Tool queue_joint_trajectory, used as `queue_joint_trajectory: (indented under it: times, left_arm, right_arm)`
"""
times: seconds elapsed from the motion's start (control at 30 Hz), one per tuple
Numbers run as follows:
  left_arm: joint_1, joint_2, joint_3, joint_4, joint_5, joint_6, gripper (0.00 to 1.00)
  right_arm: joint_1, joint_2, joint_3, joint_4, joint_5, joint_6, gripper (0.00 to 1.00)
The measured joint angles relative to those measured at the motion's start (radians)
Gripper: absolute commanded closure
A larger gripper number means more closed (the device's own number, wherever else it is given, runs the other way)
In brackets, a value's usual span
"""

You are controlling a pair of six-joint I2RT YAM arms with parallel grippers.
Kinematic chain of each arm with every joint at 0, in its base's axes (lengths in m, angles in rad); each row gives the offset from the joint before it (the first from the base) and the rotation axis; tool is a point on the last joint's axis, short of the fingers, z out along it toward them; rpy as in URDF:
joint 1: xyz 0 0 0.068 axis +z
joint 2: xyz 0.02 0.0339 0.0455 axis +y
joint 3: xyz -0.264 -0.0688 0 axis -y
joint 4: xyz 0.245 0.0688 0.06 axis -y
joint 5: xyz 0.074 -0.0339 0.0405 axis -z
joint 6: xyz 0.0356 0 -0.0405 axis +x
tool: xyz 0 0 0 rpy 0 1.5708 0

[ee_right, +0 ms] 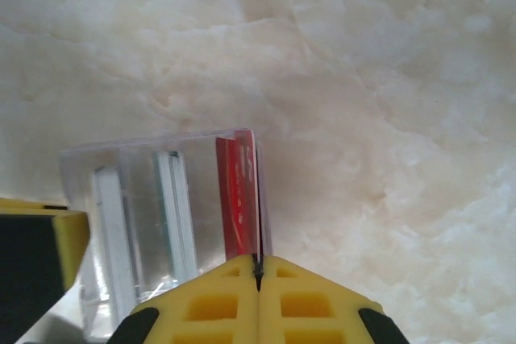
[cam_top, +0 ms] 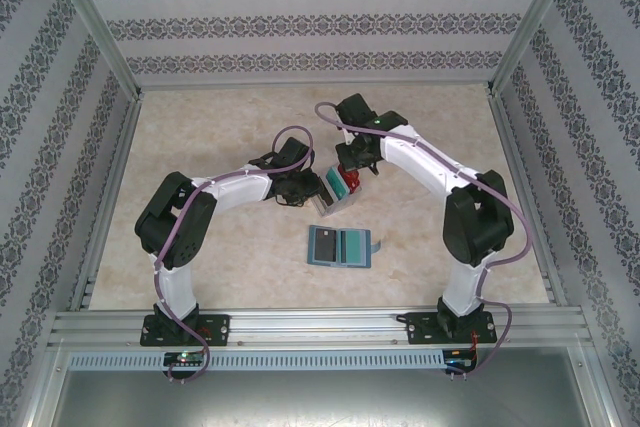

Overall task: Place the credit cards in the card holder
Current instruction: Pick up the credit card from the storage box.

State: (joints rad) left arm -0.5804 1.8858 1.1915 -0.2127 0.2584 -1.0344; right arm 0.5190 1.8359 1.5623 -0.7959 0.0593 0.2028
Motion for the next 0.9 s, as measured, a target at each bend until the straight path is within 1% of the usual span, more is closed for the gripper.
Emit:
queue_joint_trajectory:
  times: [0.2,0.3,0.4,0.57,0.73,0.83,0.9]
  left_arm:
    - [0.0,-0.002,-0.003,-0.002,0.003,0.01,0.67]
    - [0.0,-0.018,-0.01,0.002,0.008,0.021,0.6]
    - [-0.001,-0.069,-0.039,0.013,0.014,0.03,0.53]
    - [-0.001,-0.189,-0.08,0.029,0.014,0.037,0.46]
    - [-0.001,-0.249,-0.093,0.08,0.034,0.036,0.42]
    - [-0.001,-0.253,-0.105,0.128,0.07,0.031,0.34]
    - [-0.001,-0.253,-0.115,0.166,0.106,0.025,0.33]
  right_arm:
    - [-0.021,-0.101,-0.057,0.038,-0.108,0.068,0.98]
    - [-0.05,-0.196,-0.136,0.095,-0.184,0.137,0.98]
    - [-0.084,-0.288,-0.218,0.148,-0.238,0.22,0.98]
    - [-0.112,-0.4,-0.339,0.22,-0.276,0.391,1.0]
    - [-0.138,-0.449,-0.443,0.288,-0.33,0.588,1.0]
    - [-0.146,-0.453,-0.487,0.333,-0.38,0.679,1.0]
    - [-0.149,-0.454,-0.51,0.371,-0.424,0.735,1.0]
